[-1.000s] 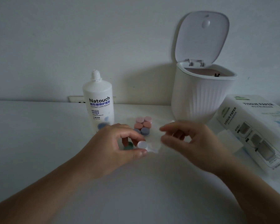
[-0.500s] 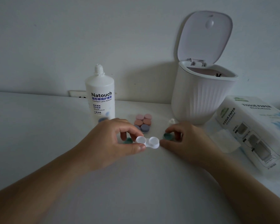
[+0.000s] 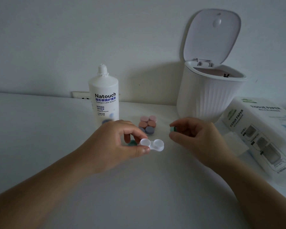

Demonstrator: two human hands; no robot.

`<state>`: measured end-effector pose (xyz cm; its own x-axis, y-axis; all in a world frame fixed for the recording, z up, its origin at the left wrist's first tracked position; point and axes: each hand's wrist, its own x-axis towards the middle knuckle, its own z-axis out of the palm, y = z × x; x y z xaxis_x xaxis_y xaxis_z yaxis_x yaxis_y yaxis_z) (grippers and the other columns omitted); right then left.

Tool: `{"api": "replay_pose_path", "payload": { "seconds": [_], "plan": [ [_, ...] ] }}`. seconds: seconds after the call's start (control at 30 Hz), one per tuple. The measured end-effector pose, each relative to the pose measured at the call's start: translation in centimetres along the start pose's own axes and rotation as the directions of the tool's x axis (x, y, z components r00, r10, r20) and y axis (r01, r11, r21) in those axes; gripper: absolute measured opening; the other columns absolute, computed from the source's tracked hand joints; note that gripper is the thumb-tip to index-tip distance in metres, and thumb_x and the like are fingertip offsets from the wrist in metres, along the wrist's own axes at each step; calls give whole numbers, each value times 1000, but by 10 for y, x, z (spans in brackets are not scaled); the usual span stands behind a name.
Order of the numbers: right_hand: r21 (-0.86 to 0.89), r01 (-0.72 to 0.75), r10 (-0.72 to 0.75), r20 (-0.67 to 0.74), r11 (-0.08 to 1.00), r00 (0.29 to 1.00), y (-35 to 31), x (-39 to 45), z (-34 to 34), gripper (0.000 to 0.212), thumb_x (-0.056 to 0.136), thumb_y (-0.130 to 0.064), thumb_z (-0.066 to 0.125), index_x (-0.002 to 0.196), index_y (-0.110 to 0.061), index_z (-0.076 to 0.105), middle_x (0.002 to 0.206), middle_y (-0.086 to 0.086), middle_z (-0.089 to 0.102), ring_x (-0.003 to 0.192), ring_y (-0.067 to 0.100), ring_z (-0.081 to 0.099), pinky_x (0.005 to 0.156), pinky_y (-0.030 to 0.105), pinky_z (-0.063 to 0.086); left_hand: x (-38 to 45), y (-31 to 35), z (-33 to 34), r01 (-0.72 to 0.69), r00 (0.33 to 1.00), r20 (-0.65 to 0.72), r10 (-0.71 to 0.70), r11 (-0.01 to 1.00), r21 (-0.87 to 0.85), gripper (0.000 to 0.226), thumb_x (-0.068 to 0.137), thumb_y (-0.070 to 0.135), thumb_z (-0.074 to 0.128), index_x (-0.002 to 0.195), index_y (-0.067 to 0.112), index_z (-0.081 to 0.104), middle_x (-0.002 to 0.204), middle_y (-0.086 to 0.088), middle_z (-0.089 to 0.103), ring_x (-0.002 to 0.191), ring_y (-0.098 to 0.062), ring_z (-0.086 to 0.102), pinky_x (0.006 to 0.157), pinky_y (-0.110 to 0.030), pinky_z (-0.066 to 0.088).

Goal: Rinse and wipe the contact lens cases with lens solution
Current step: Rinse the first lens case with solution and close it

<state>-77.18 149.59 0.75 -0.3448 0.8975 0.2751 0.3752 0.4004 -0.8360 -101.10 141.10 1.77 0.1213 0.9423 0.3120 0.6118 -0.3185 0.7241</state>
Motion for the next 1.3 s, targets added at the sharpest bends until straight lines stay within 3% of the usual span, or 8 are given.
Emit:
{"api": "replay_pose_path", "payload": {
  "seconds": [0.1, 0.17, 0.33, 0.47, 0.7, 0.93, 1.3],
  "plan": [
    [171, -23, 23, 5, 985, 1000, -6, -1, -1, 20, 77, -17, 83, 88, -31, 74, 84, 3, 77, 82, 28, 73, 81, 43, 60, 0, 0, 0, -4, 1000, 7, 4, 1000, -1, 12, 75, 34, 85, 82, 37, 76, 84, 21, 67, 85, -9, 59, 72, -11, 42],
    [252, -29, 22, 32, 967, 999, -9, -2, -1, 22, 76, -9, 84, 85, -25, 73, 89, 10, 78, 89, 34, 74, 89, 49, 58, 0, 0, 0, -12, 1000, 10, 12, 1000, 0, 13, 75, 35, 85, 81, 39, 75, 83, 23, 67, 84, -8, 59, 73, -11, 42],
    [381, -32, -44, 189, 924, 981, -13, -8, 1, 24, 73, -14, 79, 95, -21, 72, 100, 10, 79, 98, 29, 75, 92, 40, 59, 0, 1, 0, -11, 1000, 1, 11, 1000, 0, 13, 74, 39, 84, 83, 40, 74, 83, 22, 67, 85, -7, 61, 72, -10, 43],
    [238, 45, -113, 279, 970, 954, -13, -11, 4, 38, 78, -37, 80, 115, -34, 71, 112, -5, 77, 107, 18, 72, 99, 43, 55, 0, 2, 0, -4, 1000, -9, 4, 1000, 5, 18, 73, 39, 85, 87, 39, 74, 84, 22, 67, 85, -5, 62, 73, -9, 42],
    [-28, 191, -172, 313, 981, 934, -16, -13, 3, 39, 79, -52, 67, 118, -50, 66, 109, -24, 73, 98, 6, 69, 89, 26, 54, 0, 2, 0, -21, 1000, 1, 21, 1000, -6, 20, 75, 37, 85, 85, 45, 70, 84, 25, 66, 86, -3, 61, 74, -7, 41],
    [-43, 196, -173, 306, 980, 936, -19, -15, 1, 31, 87, -29, 76, 115, -39, 73, 105, -25, 73, 96, 3, 69, 87, 24, 54, 0, 1, 1, -45, 999, -4, 45, 999, -28, 18, 70, 49, 78, 86, 47, 70, 86, 23, 67, 88, -5, 62, 75, -6, 41],
    [-61, 225, -206, 227, 972, 952, -23, -16, 9, 28, 72, -32, 84, 96, -25, 71, 90, -22, 70, 84, 2, 68, 75, 26, 52, 1, 0, 2, -56, 998, 11, 56, 998, -23, 15, 73, 40, 83, 84, 41, 73, 84, 20, 67, 85, -9, 62, 74, -9, 42]
  ]
}}
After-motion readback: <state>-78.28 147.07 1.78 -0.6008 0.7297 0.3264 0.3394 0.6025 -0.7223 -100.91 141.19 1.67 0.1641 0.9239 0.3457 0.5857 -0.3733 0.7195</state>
